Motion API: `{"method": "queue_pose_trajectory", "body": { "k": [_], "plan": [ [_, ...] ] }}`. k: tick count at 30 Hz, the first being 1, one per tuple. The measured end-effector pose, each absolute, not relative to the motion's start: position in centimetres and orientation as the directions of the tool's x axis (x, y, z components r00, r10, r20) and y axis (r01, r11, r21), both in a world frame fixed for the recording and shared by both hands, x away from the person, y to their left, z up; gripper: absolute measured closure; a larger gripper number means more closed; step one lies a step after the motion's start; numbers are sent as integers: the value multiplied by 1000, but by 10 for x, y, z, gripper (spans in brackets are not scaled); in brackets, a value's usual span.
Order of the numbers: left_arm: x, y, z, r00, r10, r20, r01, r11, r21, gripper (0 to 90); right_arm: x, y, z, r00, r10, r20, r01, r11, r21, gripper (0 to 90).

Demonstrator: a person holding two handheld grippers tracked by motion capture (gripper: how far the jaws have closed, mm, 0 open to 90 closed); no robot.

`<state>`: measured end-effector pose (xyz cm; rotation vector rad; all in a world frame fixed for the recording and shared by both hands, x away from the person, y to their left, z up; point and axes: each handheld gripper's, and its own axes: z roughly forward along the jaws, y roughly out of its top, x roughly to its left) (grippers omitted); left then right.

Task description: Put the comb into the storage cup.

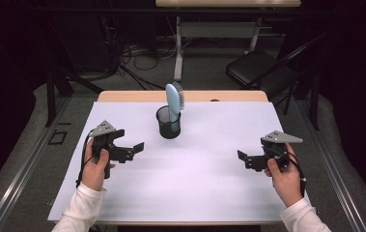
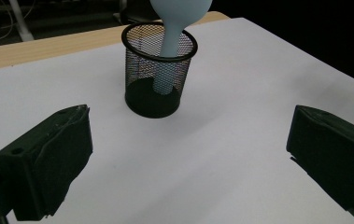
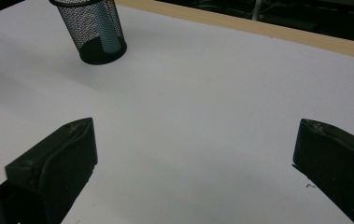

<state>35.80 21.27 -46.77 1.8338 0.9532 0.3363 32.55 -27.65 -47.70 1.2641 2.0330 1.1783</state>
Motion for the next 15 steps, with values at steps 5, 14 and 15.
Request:
{"method": "queue_pose_trajectory", "body": {
  "k": [5,14,15],
  "plan": [
    [356,216,-472,646,740,-189,462,-181,868,4,320,-280,-481,-451,891,60,480,185,858,0],
    [356,221,-478,633,749,-196,462,-162,872,4,315,-283,-497,-428,900,80,491,157,857,0],
    [356,221,-478,633,749,-196,463,-164,871,4,314,-283,-498,-426,901,81,492,155,857,0]
  ]
}}
